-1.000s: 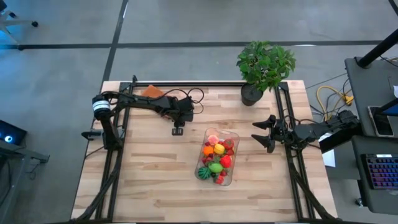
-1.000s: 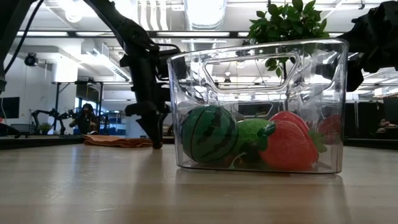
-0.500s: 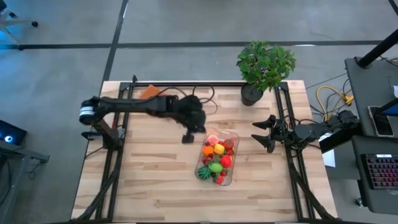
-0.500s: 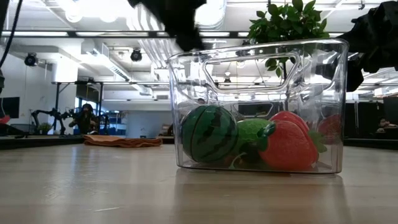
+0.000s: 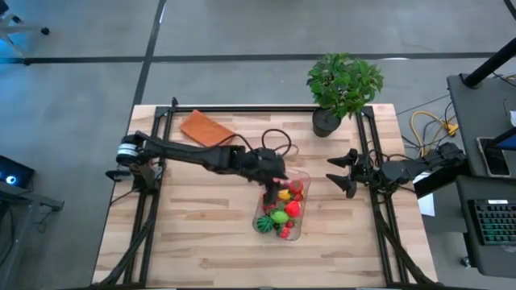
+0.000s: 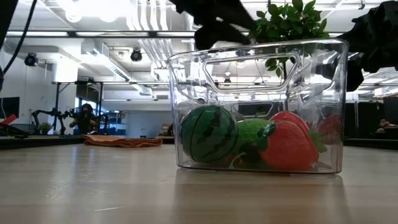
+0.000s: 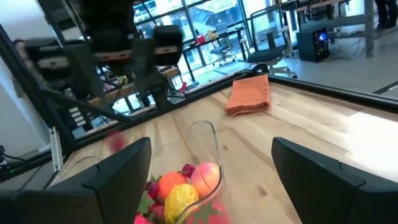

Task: Pick and placing Produce into tupperware
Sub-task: Put the cherry into the transparent bin, then return to Home Position

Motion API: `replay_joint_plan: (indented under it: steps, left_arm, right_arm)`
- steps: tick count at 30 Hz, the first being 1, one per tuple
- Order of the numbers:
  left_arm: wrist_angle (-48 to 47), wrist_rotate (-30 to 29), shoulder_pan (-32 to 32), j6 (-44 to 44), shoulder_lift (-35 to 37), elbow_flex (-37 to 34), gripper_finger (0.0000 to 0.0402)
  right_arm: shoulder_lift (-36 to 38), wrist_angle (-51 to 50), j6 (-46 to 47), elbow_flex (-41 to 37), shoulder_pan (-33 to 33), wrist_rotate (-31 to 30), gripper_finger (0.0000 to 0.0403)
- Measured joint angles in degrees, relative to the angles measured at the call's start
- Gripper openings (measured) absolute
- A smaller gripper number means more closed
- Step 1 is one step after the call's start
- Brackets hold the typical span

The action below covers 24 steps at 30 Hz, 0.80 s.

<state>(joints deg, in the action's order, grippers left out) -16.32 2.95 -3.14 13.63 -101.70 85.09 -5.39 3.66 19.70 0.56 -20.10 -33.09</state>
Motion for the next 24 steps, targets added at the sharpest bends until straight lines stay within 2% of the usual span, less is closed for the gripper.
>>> replay_joint_plan:
  steps: [3, 6, 9, 13, 17, 19, 21, 24]
  left_arm:
    - [-3.79, -3.07, 0.85, 8.72, 0.02, 0.51, 0.0191]
    - [-6.75, -2.56, 0.86, 9.97, 1.71, 0.47, 0.0229]
    - [-7.99, -1.44, 0.29, 10.01, 4.44, 0.47, 0.0249]
    - [-8.94, 0.04, -0.32, 10.03, 9.67, 0.16, 0.0255]
    - [-11.99, 1.5, -0.47, 11.29, 17.99, -0.23, 0.0256]
    - [-14.16, 1.05, -1.62, 8.35, 22.18, -1.65, 0.0256]
    - [-15.49, -2.67, -2.83, 8.34, 26.68, -5.05, 0.0256]
    - [-14.42, -7.6, -3.36, 9.2, 34.41, -14.13, 0.0256]
  right_arm:
    - [-0.01, -0.02, 0.0, 0.0, 0.0, 0.04, 0.0325]
    - [0.02, -0.02, 0.0, 0.0, 0.0, 0.03, 0.0325]
    - [-0.02, -0.02, 0.0, 0.0, 0.0, 0.03, 0.0325]
    - [0.0, -0.02, 0.0, 0.0, 0.0, 0.03, 0.0325]
    - [-0.02, -0.02, 0.0, 0.0, 0.0, 0.05, 0.0325]
    - [-0.01, -0.02, 0.0, 0.0, 0.0, 0.03, 0.0325]
    - [0.0, -0.02, 0.0, 0.0, 0.0, 0.04, 0.0325]
    - [-0.02, -0.02, 0.0, 0.0, 0.0, 0.04, 0.0325]
